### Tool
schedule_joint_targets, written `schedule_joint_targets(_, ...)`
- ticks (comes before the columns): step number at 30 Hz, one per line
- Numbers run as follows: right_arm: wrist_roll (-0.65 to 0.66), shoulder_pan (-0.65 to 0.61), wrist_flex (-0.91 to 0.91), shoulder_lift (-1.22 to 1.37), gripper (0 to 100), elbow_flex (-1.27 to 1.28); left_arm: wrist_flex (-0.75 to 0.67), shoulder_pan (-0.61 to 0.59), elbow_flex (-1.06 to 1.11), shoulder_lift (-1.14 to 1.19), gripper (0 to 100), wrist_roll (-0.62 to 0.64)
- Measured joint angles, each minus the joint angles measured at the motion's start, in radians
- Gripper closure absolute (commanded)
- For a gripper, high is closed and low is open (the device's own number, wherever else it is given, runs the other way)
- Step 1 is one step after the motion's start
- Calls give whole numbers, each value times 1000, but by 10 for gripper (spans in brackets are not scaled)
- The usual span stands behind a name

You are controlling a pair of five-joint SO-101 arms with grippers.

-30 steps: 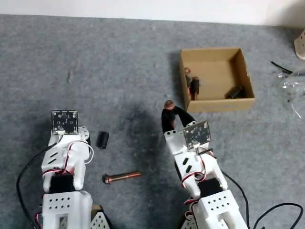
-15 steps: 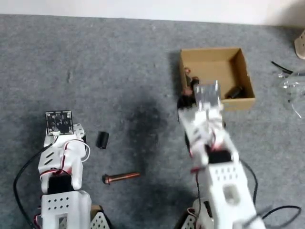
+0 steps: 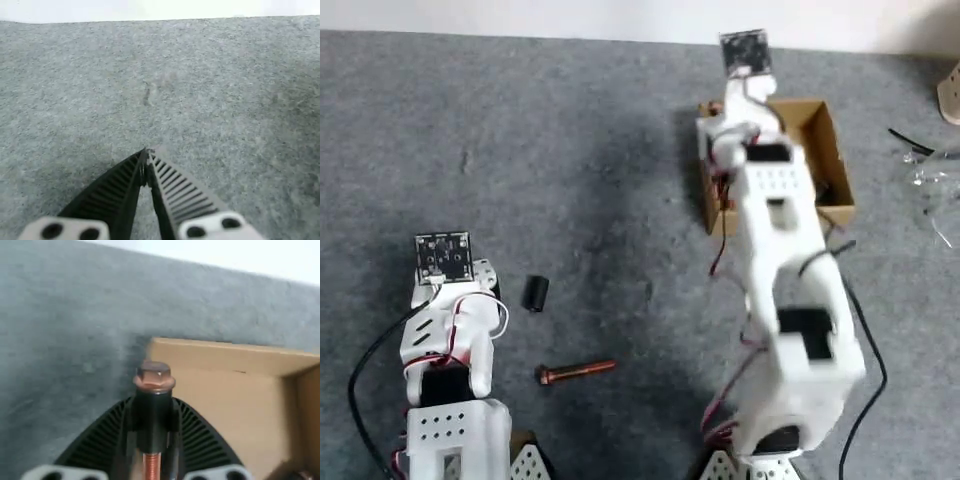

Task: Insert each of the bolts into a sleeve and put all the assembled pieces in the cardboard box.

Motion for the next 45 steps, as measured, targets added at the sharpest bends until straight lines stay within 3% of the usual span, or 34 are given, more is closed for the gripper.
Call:
schedule_joint_targets(7,0,141,224,434,993,-554,0,0,0,0,988,0)
schedule_joint_targets(12,0,176,361,672,985,-841,0,0,0,0,987,0)
schedule_joint_targets(19,0,173,551,845,730,-1197,0,0,0,0,987,0)
schedule_joint_targets(23,0,173,667,891,710,-1355,0,0,0,0,987,0)
schedule_joint_targets(31,0,173,890,896,710,-1461,0,0,0,0,986,0)
schedule_joint_targets(36,0,153,1048,770,710,-1462,0,0,0,0,986,0)
schedule_joint_targets(45,0,72,1076,557,710,-1464,0,0,0,0,986,0)
